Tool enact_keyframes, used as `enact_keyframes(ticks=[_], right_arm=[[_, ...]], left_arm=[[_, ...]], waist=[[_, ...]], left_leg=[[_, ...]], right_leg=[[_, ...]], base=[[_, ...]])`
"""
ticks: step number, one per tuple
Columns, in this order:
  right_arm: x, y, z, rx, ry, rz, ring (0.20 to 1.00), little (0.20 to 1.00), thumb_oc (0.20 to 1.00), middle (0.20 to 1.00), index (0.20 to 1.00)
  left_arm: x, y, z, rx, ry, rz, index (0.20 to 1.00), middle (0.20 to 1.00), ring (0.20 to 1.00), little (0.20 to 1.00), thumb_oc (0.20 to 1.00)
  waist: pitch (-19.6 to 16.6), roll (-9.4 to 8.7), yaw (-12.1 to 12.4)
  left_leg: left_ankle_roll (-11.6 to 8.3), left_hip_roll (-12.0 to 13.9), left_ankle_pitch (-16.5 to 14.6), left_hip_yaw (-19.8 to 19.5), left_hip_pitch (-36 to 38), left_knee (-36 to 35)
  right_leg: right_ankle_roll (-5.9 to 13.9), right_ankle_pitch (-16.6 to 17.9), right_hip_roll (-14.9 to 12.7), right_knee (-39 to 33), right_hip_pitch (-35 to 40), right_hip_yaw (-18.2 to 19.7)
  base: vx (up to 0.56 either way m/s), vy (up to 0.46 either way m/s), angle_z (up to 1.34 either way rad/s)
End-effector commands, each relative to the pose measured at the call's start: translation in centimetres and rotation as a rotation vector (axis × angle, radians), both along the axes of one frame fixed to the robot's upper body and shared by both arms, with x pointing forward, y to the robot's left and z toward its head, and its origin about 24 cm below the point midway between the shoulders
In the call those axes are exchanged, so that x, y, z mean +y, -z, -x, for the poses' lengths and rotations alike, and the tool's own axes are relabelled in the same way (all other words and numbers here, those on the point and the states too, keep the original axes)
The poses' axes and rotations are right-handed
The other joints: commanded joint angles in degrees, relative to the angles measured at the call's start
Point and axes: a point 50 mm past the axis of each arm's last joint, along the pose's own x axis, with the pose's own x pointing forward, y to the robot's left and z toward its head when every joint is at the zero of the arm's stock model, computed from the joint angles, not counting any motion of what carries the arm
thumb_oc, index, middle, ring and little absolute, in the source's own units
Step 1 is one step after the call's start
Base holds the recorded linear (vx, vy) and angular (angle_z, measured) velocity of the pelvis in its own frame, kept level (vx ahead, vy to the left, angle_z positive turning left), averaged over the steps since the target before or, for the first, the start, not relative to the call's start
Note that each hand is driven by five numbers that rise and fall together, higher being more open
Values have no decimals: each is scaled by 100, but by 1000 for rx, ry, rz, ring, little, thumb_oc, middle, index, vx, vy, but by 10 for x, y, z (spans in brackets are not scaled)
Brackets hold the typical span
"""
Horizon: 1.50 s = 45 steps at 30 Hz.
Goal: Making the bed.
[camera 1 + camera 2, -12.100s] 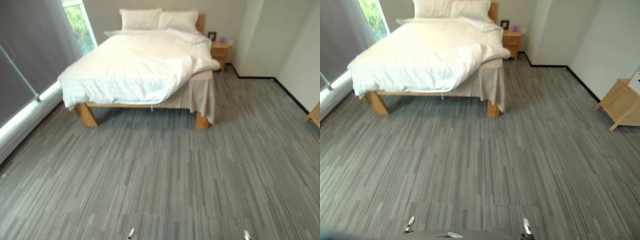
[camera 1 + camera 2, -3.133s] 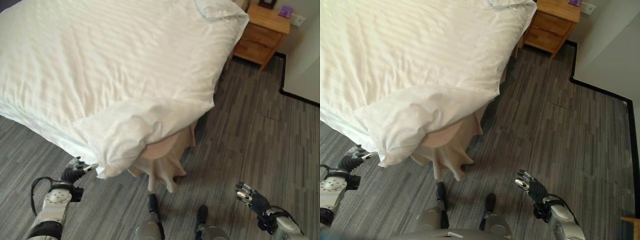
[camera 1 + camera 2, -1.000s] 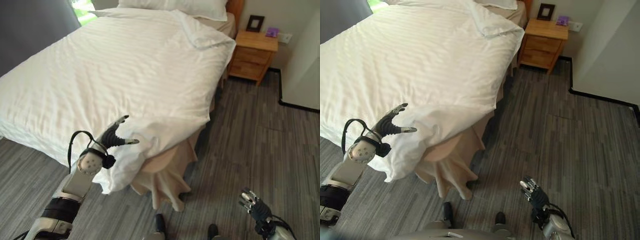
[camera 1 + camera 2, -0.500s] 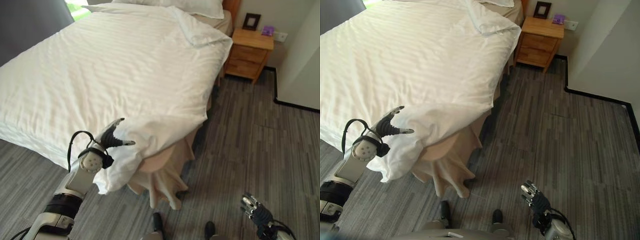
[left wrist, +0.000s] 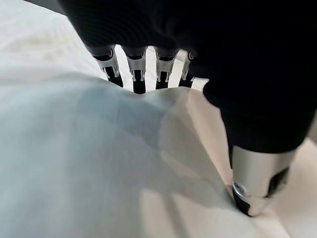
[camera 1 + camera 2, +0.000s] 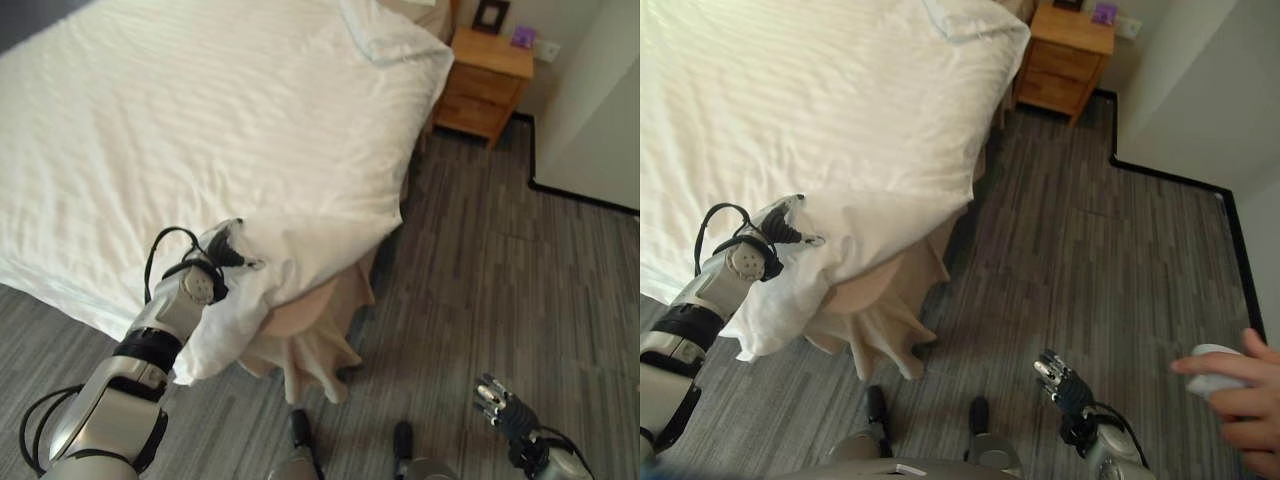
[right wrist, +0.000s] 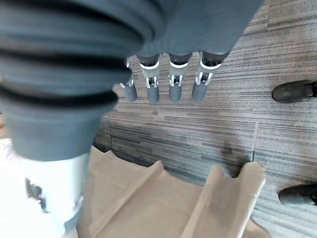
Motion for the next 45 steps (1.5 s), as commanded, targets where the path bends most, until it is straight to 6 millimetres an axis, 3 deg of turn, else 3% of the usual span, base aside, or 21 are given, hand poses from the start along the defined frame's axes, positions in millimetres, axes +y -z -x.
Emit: enact_keyframes(ticks=[1,5,6,7,8,9,12,13,15,17,18,19,22,23,25,30,36,39,43,44,45], right_arm=[[-10,-30,-31,-165,-3,27,1000,1000,1000,1000,1000],[-4,-31,-38,-190,-1,11,1000,1000,1000,1000,1000],[-1,-30,-37,-194,5,-2,1000,1000,1000,1000,1000],[-1,-30,-37,-194,6,-2,1000,1000,1000,1000,1000],[0,-30,-38,-197,3,-2,1000,1000,1000,1000,1000],[1,-31,-39,-204,6,-8,1000,1000,1000,1000,1000],[1,-31,-38,-209,8,-9,1000,1000,1000,1000,1000],[-3,-29,-33,-201,30,-2,1000,1000,1000,1000,1000],[-4,-29,-32,-201,38,-1,1000,1000,1000,1000,1000],[-9,-26,-28,-192,71,5,1000,1000,1000,1000,1000],[-9,-26,-28,-192,71,5,1000,1000,1000,1000,1000],[-14,-25,-24,-184,110,10,1000,1000,1000,1000,1000],[-21,-19,-16,-159,165,15,1000,1000,1000,1000,1000],[-20,-14,-13,-140,173,7,1000,1000,1000,1000,1000],[-19,-13,-12,-137,168,4,1000,1000,1000,1000,1000],[-13,-10,-15,-134,152,-9,1000,1000,1000,1000,1000],[-10,-5,-13,-94,140,9,1000,1000,1000,1000,1000],[-13,-3,-11,-77,164,22,1000,1000,1000,1000,1000],[-19,0,-8,-58,209,34,1000,1000,1000,1000,1000],[-20,0,-7,-58,214,41,1000,1000,1000,1000,1000],[-26,1,-3,-45,231,54,1000,1000,1000,1000,1000]], left_arm=[[1,-41,-24,-84,-49,-77,1000,1000,1000,1000,1000],[3,-23,-25,41,-73,-173,1000,1000,1000,1000,1000],[-2,-13,-24,63,-67,-169,918,918,918,918,918],[-2,-13,-24,63,-67,-168,589,589,589,589,589],[-5,-12,-25,63,-59,-164,209,209,209,209,209],[-11,-8,-26,72,-35,-171,200,200,200,200,200],[-23,-2,-27,90,22,-194,200,200,200,200,200],[-49,5,-28,79,136,-198,200,200,200,200,200],[-58,6,-27,69,172,-183,200,200,200,200,200],[-87,9,-20,38,310,-107,200,200,200,200,200],[-87,9,-20,38,309,-107,200,200,200,200,200],[-112,10,-3,25,448,18,200,200,200,200,200],[-130,15,29,72,615,177,200,200,200,200,200],[-136,24,55,148,712,282,200,200,200,200,200],[-134,24,64,170,731,332,200,200,200,200,200],[-149,54,99,296,740,682,200,200,200,200,200],[-186,73,102,331,722,882,200,200,200,200,200],[-203,67,97,321,747,949,200,200,200,200,200],[-210,59,95,302,771,983,200,200,200,200,200],[-211,55,95,295,787,985,529,529,529,529,529],[-207,46,95,277,815,982,1000,1000,1000,1000,1000]], waist=[[338,171,-10],[466,62,-138],[481,39,-166],[478,39,-164],[487,45,-176],[493,52,-183],[498,91,-181],[494,168,-164],[494,200,-149],[501,293,-98],[500,294,-101],[513,403,-23],[479,575,105],[416,692,169],[381,727,175],[262,951,184],[114,1137,35],[61,1205,-38],[3,1301,-60],[-15,1334,-64],[-54,1401,-55]], left_leg=[[-25,35,-15,-77,147,36],[-40,104,11,71,57,36],[-47,112,15,114,42,36],[-47,112,15,116,41,36],[-50,116,9,126,50,36],[-48,110,3,130,61,36],[-48,101,-22,138,87,36],[-46,65,-48,107,120,36],[-42,50,-57,83,134,36],[-35,15,-73,14,158,36],[-35,14,-72,13,157,36],[-30,-23,-85,-67,176,36],[-19,-80,-106,-162,202,36],[-18,-113,-132,-196,261,36],[-20,-126,-147,-198,297,36],[-18,-183,-166,-217,474,36],[-10,-229,-191,-209,668,36],[-11,-249,-187,-230,712,36],[-12,-269,-183,-276,756,36],[-14,-274,-180,-281,768,36],[-17,-292,-184,-297,787,36]], right_leg=[[227,123,95,73,-84,136],[255,224,134,73,-318,289],[262,242,132,73,-365,336],[262,242,132,73,-367,338],[265,240,132,73,-378,347],[263,233,130,73,-377,367],[258,210,116,73,-367,385],[243,167,95,73,-325,372],[236,151,86,73,-306,353],[223,118,60,73,-234,302],[223,118,60,73,-234,300],[210,90,34,73,-177,245],[188,54,0,73,-120,181],[180,31,-14,73,-48,169],[174,26,-17,73,-13,175],[139,12,-39,73,153,204],[105,-21,-80,73,340,206],[99,-32,-93,73,405,189],[103,-50,-114,73,470,151],[103,-55,-121,73,482,153],[106,-62,-128,73,505,135]], base=[[-58,-3,-20],[-41,1,-19],[-20,3,-9],[4,1,-14],[9,7,-11],[16,11,-10],[4,3,-2],[0,0,0],[21,-3,4],[9,-5,2],[14,-19,4],[11,-18,3],[33,-16,13],[42,-15,19],[34,-13,8],[28,-34,5],[15,-8,1],[14,-30,5],[3,-15,6],[0,0,0],[0,0,0]])
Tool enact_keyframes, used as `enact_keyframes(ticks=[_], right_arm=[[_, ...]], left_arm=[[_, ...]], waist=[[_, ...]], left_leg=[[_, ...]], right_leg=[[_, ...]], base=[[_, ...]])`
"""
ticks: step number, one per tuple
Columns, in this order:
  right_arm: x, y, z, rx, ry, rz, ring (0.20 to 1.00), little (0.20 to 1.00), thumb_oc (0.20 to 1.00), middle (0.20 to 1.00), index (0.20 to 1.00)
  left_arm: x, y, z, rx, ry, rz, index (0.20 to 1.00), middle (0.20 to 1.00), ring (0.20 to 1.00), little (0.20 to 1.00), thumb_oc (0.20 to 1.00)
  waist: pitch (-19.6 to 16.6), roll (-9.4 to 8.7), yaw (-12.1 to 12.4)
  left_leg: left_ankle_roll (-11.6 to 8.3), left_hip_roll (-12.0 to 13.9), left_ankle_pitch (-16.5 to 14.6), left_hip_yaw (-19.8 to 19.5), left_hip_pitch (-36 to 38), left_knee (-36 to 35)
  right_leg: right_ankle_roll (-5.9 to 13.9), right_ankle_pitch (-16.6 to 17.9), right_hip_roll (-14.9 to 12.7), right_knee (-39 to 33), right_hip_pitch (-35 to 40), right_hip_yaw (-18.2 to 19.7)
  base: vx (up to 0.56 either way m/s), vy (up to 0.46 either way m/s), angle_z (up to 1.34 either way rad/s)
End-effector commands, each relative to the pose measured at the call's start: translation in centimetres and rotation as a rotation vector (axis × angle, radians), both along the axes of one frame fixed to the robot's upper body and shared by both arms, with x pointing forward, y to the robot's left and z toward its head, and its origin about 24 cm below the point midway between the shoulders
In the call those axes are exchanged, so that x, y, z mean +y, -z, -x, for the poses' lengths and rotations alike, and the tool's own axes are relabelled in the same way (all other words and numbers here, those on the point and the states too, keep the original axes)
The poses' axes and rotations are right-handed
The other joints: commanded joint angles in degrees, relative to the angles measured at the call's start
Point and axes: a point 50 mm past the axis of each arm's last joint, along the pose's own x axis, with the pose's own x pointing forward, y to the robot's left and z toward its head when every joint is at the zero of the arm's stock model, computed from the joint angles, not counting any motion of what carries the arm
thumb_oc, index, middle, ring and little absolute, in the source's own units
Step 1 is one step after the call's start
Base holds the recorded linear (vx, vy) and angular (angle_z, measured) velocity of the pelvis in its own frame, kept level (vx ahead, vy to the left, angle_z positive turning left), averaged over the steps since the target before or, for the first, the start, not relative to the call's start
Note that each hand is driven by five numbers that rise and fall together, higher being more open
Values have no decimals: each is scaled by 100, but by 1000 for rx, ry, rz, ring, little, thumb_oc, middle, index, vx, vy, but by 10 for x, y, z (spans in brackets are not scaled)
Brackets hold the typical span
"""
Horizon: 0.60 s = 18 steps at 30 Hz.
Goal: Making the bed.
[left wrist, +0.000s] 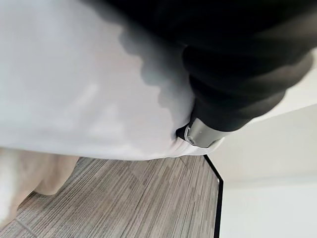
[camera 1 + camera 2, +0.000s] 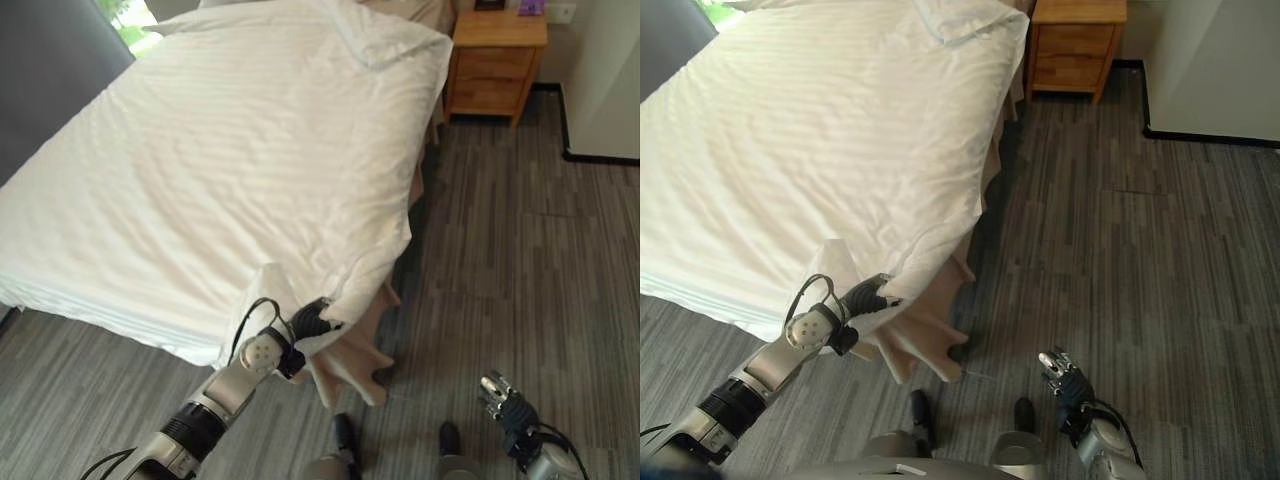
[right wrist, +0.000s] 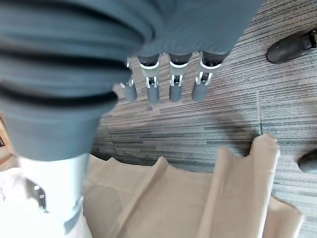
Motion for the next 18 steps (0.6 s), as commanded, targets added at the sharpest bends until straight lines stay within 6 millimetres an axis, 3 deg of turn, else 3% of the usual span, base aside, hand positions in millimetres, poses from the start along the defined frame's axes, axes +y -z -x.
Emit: enact_keyframes(ticks=[1,4,6,10,15,18], right_arm=[[-16,-15,-10,-87,37,50,1000,1000,1000,1000,1000],[-27,-12,-2,-60,71,75,1000,1000,1000,1000,1000],[-29,-10,1,-48,81,78,1000,1000,1000,1000,1000],[-38,-6,4,-19,92,88,1000,1000,1000,1000,1000],[-38,-3,5,-4,94,80,1000,1000,1000,1000,1000],[-35,3,9,21,79,64,1000,1000,1000,1000,1000]], left_arm=[[-72,-42,4,-98,265,314,1000,1000,1000,1000,1000],[-51,-70,9,-173,289,347,1000,1000,1000,1000,1000],[-44,-77,12,-187,296,357,1000,1000,1000,1000,1000],[-12,-109,30,-231,357,328,1000,1000,1000,1000,1000],[-2,-124,38,-240,396,290,1000,1000,1000,1000,1000],[5,-146,40,-294,421,285,1000,1000,1000,1000,1000]], waist=[[-22,205,-91],[-88,356,-26],[-105,389,-14],[-180,524,94],[-202,536,111],[-229,516,143]], left_leg=[[58,-142,-146,-282,251,75],[47,-168,-142,-308,286,75],[46,-174,-141,-324,295,75],[15,-169,-125,-347,348,75],[-4,-157,-128,-338,392,75],[-32,-146,-129,-347,441,75]], right_leg=[[46,27,36,96,-37,84],[44,-1,17,96,25,69],[44,-4,13,96,39,63],[30,-25,25,96,118,31],[25,-33,42,96,162,45],[19,-32,70,96,198,28]], base=[[7,-6,3],[-4,-7,4],[0,0,0],[-8,-14,8],[-2,-6,0],[-2,-42,1]])
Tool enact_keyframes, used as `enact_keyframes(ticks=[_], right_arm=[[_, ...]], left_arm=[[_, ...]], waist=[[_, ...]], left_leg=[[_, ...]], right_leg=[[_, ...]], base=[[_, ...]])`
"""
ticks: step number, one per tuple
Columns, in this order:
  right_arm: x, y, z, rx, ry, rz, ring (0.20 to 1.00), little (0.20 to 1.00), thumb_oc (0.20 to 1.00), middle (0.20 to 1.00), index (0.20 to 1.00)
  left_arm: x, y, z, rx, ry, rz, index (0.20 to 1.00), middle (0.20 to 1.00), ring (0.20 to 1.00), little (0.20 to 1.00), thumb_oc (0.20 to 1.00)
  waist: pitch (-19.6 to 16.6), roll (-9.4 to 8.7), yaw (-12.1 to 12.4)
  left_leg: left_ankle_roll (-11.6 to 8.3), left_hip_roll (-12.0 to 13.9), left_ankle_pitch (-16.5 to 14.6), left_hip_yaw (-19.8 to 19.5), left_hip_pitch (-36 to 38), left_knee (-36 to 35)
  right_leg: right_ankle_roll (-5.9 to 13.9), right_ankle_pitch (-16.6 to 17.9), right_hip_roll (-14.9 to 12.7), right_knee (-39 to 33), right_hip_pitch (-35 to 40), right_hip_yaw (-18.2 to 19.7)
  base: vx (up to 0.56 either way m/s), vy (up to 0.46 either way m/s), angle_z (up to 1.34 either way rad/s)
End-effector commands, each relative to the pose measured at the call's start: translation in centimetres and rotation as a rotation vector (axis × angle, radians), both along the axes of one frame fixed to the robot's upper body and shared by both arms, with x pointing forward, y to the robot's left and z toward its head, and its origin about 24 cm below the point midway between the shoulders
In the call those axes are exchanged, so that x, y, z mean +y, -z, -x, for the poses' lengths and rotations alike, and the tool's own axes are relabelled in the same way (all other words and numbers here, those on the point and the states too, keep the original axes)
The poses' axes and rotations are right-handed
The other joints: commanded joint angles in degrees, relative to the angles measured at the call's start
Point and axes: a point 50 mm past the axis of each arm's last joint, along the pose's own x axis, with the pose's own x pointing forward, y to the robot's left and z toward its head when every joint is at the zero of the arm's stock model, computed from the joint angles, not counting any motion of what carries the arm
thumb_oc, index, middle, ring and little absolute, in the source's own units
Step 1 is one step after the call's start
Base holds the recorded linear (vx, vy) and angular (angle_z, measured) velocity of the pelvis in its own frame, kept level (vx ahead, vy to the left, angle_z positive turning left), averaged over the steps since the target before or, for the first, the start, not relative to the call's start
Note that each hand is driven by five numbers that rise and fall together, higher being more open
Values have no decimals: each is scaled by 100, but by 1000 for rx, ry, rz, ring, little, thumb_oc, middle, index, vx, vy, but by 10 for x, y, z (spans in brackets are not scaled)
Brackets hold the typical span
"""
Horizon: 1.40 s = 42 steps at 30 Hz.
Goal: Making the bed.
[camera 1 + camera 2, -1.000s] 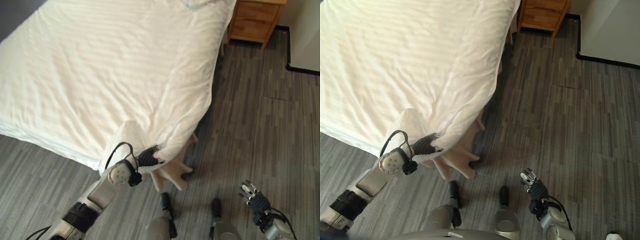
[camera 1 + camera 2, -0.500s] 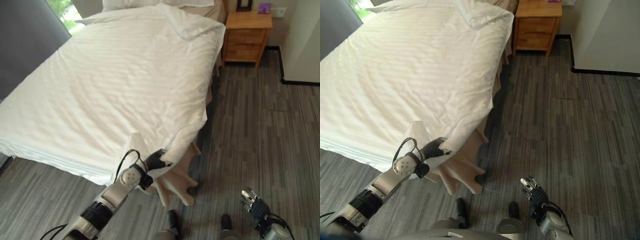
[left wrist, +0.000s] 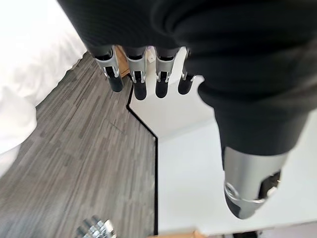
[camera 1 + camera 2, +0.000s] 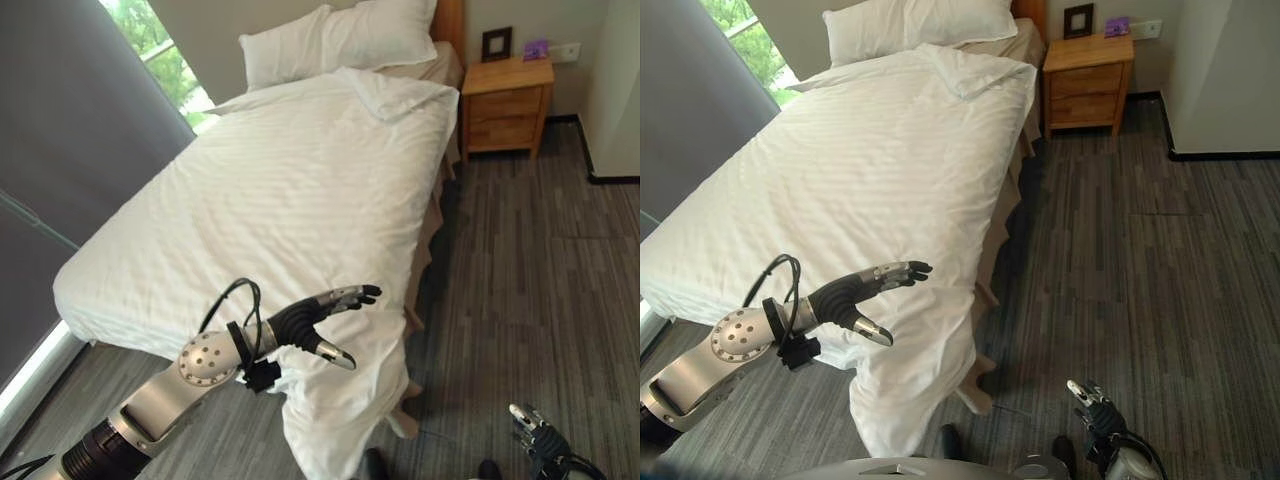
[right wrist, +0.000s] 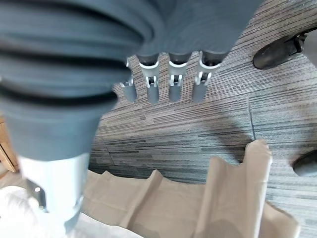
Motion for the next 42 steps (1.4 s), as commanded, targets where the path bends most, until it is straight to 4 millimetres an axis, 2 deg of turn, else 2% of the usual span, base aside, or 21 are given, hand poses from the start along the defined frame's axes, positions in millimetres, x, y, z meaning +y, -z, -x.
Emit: enact_keyframes(ticks=[1,9,10,11,12,15,16,19,20,22,23,25,28,31,32,33,35,36,37,38,42], right_arm=[[4,-14,-29,-135,-24,-10,1000,1000,1000,1000,1000],[10,-16,-31,-156,-44,-25,1000,1000,1000,1000,1000],[19,-24,-45,-252,11,-94,1000,1000,1000,1000,1000],[19,-24,-45,-252,10,-94,1000,1000,1000,1000,1000],[33,-31,-56,-345,88,-200,1000,1000,1000,1000,1000],[36,-44,-67,-411,46,-168,1000,1000,1000,1000,1000],[42,-57,-77,-479,12,-177,1000,1000,1000,1000,1000],[45,-73,-87,-545,-47,-157,1000,1000,1000,1000,1000],[47,-93,-96,-632,-104,-142,1000,1000,1000,1000,1000],[47,-98,-96,-659,-102,-140,1000,1000,1000,1000,1000],[48,-119,-104,-742,-157,-113,1000,1000,1000,1000,1000],[48,-127,-106,-775,-173,-114,1000,1000,1000,1000,1000],[60,-170,-123,-946,-319,-88,1000,1000,1000,1000,1000],[67,-185,-131,-993,-392,-67,1000,1000,1000,1000,1000],[79,-193,-142,-1005,-499,-62,1000,1000,1000,1000,1000],[80,-193,-143,-1007,-500,-62,1000,1000,1000,1000,1000],[101,-192,-156,-970,-658,-58,360,360,360,360,360],[101,-192,-156,-972,-659,-57,360,360,360,360,360],[107,-186,-160,-931,-709,-36,200,200,200,200,200],[115,-178,-163,-888,-740,-24,200,200,200,200,200],[134,-163,-164,-822,-830,-43,200,200,200,200,200]], left_arm=[[6,-44,-12,-178,-4,76,1000,1000,1000,1000,1000],[23,-50,-22,-240,-167,170,1000,1000,1000,1000,1000],[32,-31,-26,-129,-318,411,1000,1000,1000,1000,1000],[32,-31,-25,-130,-319,412,1000,1000,1000,1000,1000],[38,-8,-24,-34,-459,591,1000,1000,1000,1000,1000],[44,10,-21,28,-573,715,1000,1000,1000,1000,1000],[51,28,-19,86,-660,793,1000,1000,1000,1000,1000],[62,38,-14,93,-747,834,1000,1000,1000,1000,1000],[77,42,-7,69,-833,852,1000,1000,1000,1000,1000],[83,44,-3,68,-861,858,1000,1000,1000,1000,1000],[94,49,3,59,-917,865,1000,1000,1000,1000,1000],[98,51,6,60,-931,864,1000,1000,1000,1000,1000],[117,56,19,39,-1007,866,1000,1000,1000,1000,1000],[126,53,24,0,-1045,854,1000,1000,1000,1000,1000],[133,55,28,-9,-1081,862,1000,1000,1000,1000,1000],[133,55,28,-11,-1082,863,1000,1000,1000,1000,1000],[142,50,28,-54,-1117,832,1000,1000,1000,1000,1000],[142,50,28,-55,-1117,833,1000,1000,1000,1000,1000],[143,48,27,-70,-1116,829,1000,1000,1000,1000,1000],[142,41,22,-103,-1104,852,1000,1000,1000,1000,1000],[140,34,18,-132,-1088,893,1000,1000,1000,1000,1000]], waist=[[245,-74,-34],[237,-182,-11],[269,-274,-8],[262,-267,-10],[290,-339,2],[267,-434,47],[258,-554,97],[233,-691,179],[212,-827,285],[196,-889,326],[192,-1007,435],[178,-1066,489],[197,-1298,770],[211,-1393,939],[228,-1485,1130],[234,-1486,1120],[324,-1584,1412],[317,-1585,1405],[354,-1605,1499],[443,-1596,1626],[600,-1538,1729]], left_leg=[[-3,-164,-60,-176,345,79],[-7,-151,-66,-194,357,79],[5,-157,-99,-204,371,79],[5,-152,-82,-203,351,79],[25,-158,-112,-224,353,79],[49,-144,-113,-228,303,79],[68,-133,-126,-236,295,79],[86,-125,-134,-266,277,79],[96,-124,-141,-302,260,79],[104,-131,-148,-326,251,79],[115,-121,-149,-377,223,79],[124,-124,-155,-412,212,79],[152,-132,-159,-544,155,79],[164,-143,-154,-617,120,79],[173,-162,-148,-687,81,79],[173,-164,-149,-689,82,79],[162,-171,-137,-797,31,79],[165,-172,-118,-802,8,79],[159,-182,-98,-863,-55,79],[141,-190,-49,-938,-177,79],[120,-208,19,-1042,-390,79]], right_leg=[[-29,35,90,104,54,89],[-34,32,104,104,77,72],[-31,17,99,104,89,55],[-36,34,104,104,69,57],[-38,16,102,104,69,58],[-51,40,112,104,23,59],[-56,48,124,104,15,59],[-63,56,131,104,13,46],[-73,54,143,104,19,-1],[-73,50,147,104,25,-26],[-75,48,151,104,30,-73],[-74,46,154,104,34,-110],[-62,49,155,104,44,-226],[-61,41,155,104,50,-292],[-60,34,157,104,66,-372],[-59,32,156,104,68,-374],[-62,23,158,104,88,-480],[-64,37,158,104,68,-484],[-63,33,160,104,46,-543],[-65,44,161,104,-15,-620],[-79,63,160,104,-158,-734]], base=[[0,0,0],[0,0,0],[0,0,0],[0,0,0],[0,0,0],[0,0,0],[0,0,0],[17,-1,11],[15,3,11],[11,1,9],[11,-5,5],[6,-3,11],[-7,-3,23],[-4,-14,17],[-6,-5,20],[-24,-20,17],[-27,-32,18],[-29,-23,20],[-73,-14,32],[-65,-16,28],[-66,2,37]])
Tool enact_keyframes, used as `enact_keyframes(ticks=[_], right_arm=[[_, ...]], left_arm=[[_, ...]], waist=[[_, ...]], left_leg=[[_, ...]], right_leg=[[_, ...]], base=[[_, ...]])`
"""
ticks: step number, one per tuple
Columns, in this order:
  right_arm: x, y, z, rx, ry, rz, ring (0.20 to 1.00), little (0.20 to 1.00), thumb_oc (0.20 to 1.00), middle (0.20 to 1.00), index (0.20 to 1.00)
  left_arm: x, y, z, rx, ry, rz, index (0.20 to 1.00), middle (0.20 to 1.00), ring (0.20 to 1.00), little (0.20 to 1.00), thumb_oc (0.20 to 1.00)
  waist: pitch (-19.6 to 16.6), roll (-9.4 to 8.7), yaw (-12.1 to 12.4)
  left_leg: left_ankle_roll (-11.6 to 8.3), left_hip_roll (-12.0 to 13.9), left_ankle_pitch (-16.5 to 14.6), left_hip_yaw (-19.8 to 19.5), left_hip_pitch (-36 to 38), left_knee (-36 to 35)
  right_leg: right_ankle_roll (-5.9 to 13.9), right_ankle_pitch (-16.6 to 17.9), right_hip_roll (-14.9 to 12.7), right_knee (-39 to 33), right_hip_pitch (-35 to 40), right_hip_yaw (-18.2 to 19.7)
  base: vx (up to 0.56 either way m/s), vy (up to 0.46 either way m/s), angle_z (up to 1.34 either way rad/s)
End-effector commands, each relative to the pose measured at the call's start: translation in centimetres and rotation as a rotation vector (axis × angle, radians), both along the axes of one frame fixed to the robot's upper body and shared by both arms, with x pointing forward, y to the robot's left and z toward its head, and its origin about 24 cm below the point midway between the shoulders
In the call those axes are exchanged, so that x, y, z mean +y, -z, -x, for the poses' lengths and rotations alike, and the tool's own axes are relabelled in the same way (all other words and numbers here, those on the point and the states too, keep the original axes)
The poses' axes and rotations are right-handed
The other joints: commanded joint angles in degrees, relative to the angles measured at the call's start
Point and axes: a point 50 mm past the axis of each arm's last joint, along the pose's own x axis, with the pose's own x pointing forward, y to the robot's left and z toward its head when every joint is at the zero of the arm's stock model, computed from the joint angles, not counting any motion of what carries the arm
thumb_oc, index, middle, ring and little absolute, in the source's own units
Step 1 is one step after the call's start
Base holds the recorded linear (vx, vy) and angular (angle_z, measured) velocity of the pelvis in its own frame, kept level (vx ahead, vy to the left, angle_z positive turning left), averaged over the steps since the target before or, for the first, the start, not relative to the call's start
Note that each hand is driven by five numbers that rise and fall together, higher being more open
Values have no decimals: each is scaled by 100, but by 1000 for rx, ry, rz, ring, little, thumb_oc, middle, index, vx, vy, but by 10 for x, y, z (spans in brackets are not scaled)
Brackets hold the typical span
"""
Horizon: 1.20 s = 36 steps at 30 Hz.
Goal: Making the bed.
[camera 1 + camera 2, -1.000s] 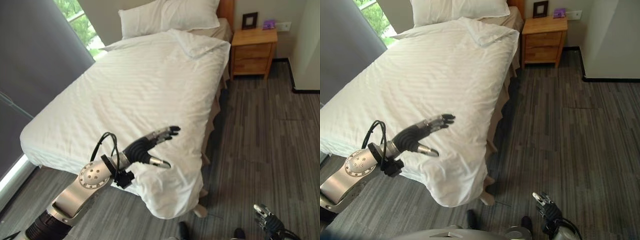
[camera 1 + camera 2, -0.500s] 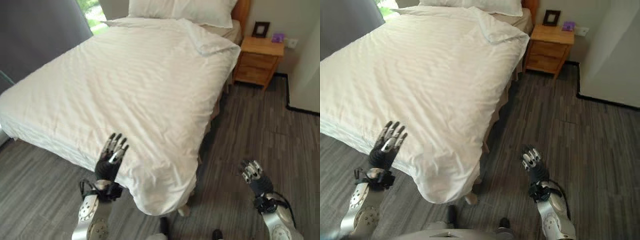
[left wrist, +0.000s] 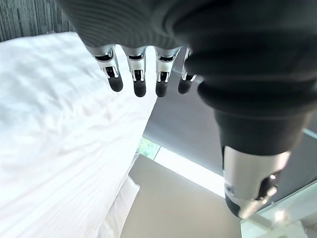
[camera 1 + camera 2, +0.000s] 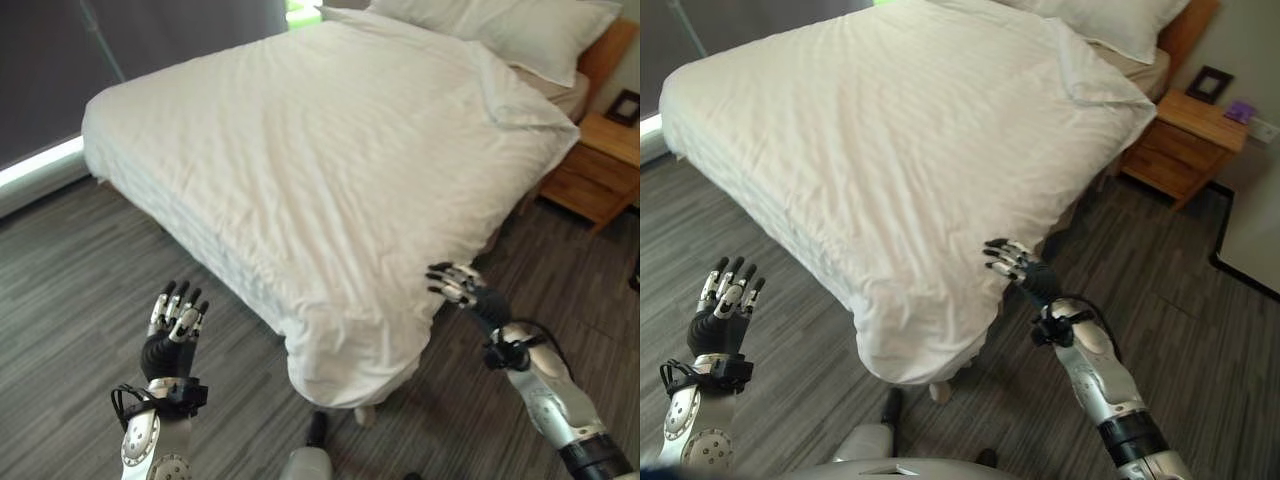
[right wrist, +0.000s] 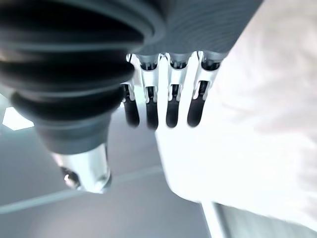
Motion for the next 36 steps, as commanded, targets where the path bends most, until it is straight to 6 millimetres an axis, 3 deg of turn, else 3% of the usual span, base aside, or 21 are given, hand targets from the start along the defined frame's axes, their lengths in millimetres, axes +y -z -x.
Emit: enact_keyframes(ticks=[1,5,8,14,19,23,28,32,34,36], right_arm=[[20,-18,-14,-97,-133,66,200,200,200,200,200],[45,-1,-15,-52,-274,173,200,200,200,200,200],[46,-1,-20,-56,-280,216,200,200,200,200,200],[43,-21,-35,-108,-303,233,200,200,200,200,200],[32,-41,-60,-147,-207,227,200,200,200,200,200],[5,-34,-84,-66,-22,239,200,200,200,200,200],[-59,-25,-100,77,282,329,200,200,200,200,200],[-99,5,-78,226,496,247,200,200,200,200,200],[-108,33,-55,319,543,211,200,200,200,200,200],[-121,74,-13,478,603,200,200,200,200,200,200]], left_arm=[[10,-38,-14,-191,-34,-59,1000,1000,1000,1000,1000],[2,-39,-18,-205,-19,-46,1000,1000,1000,1000,1000],[-1,-41,-20,-213,-4,-48,1000,1000,1000,1000,1000],[-12,-43,-27,-231,54,-45,1000,1000,1000,1000,1000],[-23,-46,-33,-250,110,-35,1000,1000,1000,1000,1000],[-32,-49,-39,-261,149,-28,1000,1000,1000,1000,1000],[-37,-59,-45,-299,176,-39,1000,1000,1000,1000,1000],[-35,-65,-47,-332,145,-38,1000,1000,1000,1000,1000],[-35,-65,-48,-341,133,-24,1000,1000,1000,1000,1000],[-37,-66,-47,-353,135,-15,1000,1000,1000,1000,1000]], waist=[[362,163,49],[579,340,151],[653,404,176],[851,535,157],[1025,657,187],[1230,812,281],[1482,977,367],[1673,1018,284],[1702,992,186],[1714,959,52]], left_leg=[[-7,-170,-143,-67,199,42],[-21,-172,-78,-94,-8,42],[-22,-177,-54,-86,-84,42],[-9,-192,1,-69,-291,42],[-14,-210,69,-75,-517,42],[-22,-224,116,-87,-745,42],[-38,-212,187,-53,-1133,42],[-51,-223,210,29,-1364,42],[-40,-225,192,42,-1374,42],[-14,-247,156,55,-1352,42]], right_leg=[[-7,295,-41,97,-202,277],[-4,342,-63,97,-400,249],[-1,365,-63,97,-481,246],[2,431,-84,97,-741,290],[11,502,-128,97,-981,304],[16,587,-150,97,-1228,315],[44,720,-173,97,-1661,409],[81,790,-165,97,-1925,531],[83,783,-178,97,-1948,536],[86,764,-191,97,-1937,550]], base=[[-73,35,26],[-49,44,9],[-55,39,0],[-49,33,-5],[-49,27,0],[-55,21,-1],[-73,46,-13],[-48,56,-18],[12,46,-12],[37,53,11]])
